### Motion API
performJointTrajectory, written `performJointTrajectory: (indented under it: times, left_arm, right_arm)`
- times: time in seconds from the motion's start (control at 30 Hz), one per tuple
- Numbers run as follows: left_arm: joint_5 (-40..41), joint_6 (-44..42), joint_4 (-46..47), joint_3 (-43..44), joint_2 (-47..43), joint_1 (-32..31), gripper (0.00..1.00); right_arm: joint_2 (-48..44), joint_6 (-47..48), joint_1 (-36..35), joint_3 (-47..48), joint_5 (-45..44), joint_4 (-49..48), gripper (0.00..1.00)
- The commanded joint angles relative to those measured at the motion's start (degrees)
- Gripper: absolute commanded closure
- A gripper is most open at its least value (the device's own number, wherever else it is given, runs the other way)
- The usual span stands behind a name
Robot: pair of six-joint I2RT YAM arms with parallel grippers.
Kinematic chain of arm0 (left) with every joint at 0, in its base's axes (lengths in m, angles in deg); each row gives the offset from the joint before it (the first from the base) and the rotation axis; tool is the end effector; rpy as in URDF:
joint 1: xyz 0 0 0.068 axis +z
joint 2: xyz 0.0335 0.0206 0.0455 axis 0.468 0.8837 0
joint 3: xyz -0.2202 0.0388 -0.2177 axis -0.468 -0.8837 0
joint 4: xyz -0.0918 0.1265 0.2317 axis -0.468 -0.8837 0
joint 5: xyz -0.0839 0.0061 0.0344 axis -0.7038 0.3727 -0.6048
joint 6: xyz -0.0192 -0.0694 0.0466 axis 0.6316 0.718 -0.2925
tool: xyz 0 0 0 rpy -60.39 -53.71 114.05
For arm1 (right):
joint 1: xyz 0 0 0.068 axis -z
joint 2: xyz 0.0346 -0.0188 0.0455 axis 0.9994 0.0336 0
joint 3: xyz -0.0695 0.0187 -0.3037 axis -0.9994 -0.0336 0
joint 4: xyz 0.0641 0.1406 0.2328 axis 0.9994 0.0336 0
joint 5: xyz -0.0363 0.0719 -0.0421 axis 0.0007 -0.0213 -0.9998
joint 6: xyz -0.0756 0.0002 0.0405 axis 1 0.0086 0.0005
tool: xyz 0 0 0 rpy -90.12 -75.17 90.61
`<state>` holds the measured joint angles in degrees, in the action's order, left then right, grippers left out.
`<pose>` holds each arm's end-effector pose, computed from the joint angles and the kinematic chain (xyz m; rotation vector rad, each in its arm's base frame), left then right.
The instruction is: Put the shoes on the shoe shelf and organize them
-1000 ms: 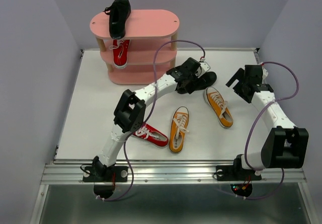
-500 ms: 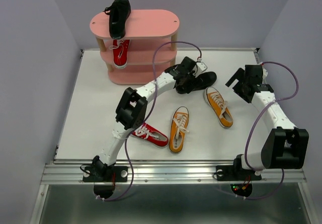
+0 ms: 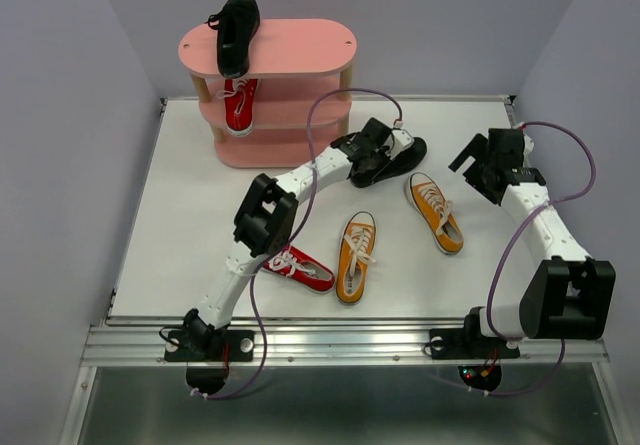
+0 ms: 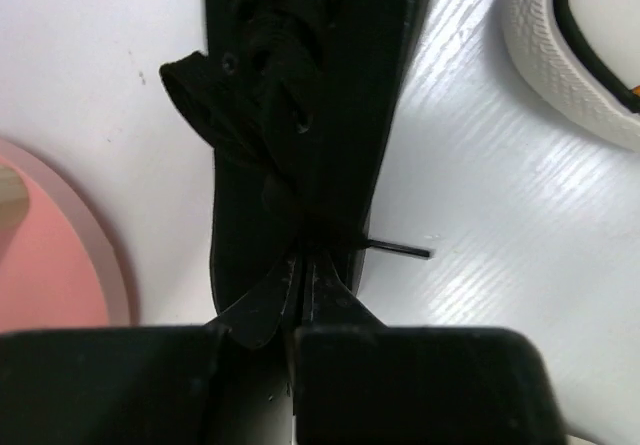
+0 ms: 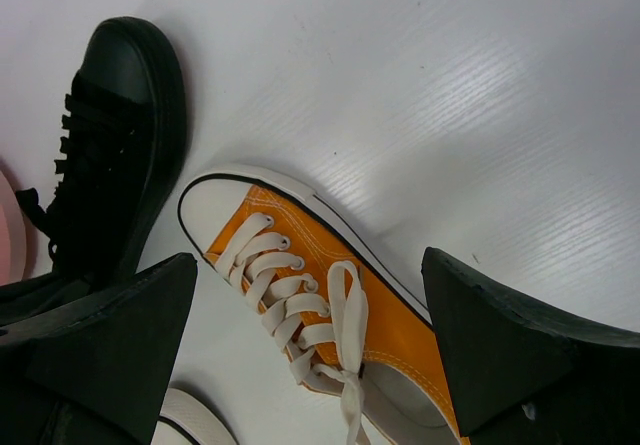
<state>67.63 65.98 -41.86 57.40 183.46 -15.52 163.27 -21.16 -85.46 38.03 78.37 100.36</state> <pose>0.4559 -0.4330 0.1975 1.1668 1.9751 -0.2535 0.3277 -0.0283 0.2853 0.8294 2.1786 0.0716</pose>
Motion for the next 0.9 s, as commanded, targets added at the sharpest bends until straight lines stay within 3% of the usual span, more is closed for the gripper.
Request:
performJointTrajectory:
  times: [0.0,0.4,0.87]
  left_arm:
    - [0.20,1.87,-1.47,1.07,-2.88,-0.26,1.00]
    - [-6.46,6.88,-1.83,-2.53,-14.39,-0.97,1.00]
    - [-4.72,10.84,-8.58,-0.17,-29.85,-2.37,1.00]
  right_arm:
    - [-1.47,-0.30,-0.06,-0.16,0.97,-0.53,0.00]
    - [-0.77,-0.66,-0.06,-0.16,1.58,-1.23,0.00]
    - [-0.50,-0.92,-0.06,-1.38,2.73,-2.64,0.00]
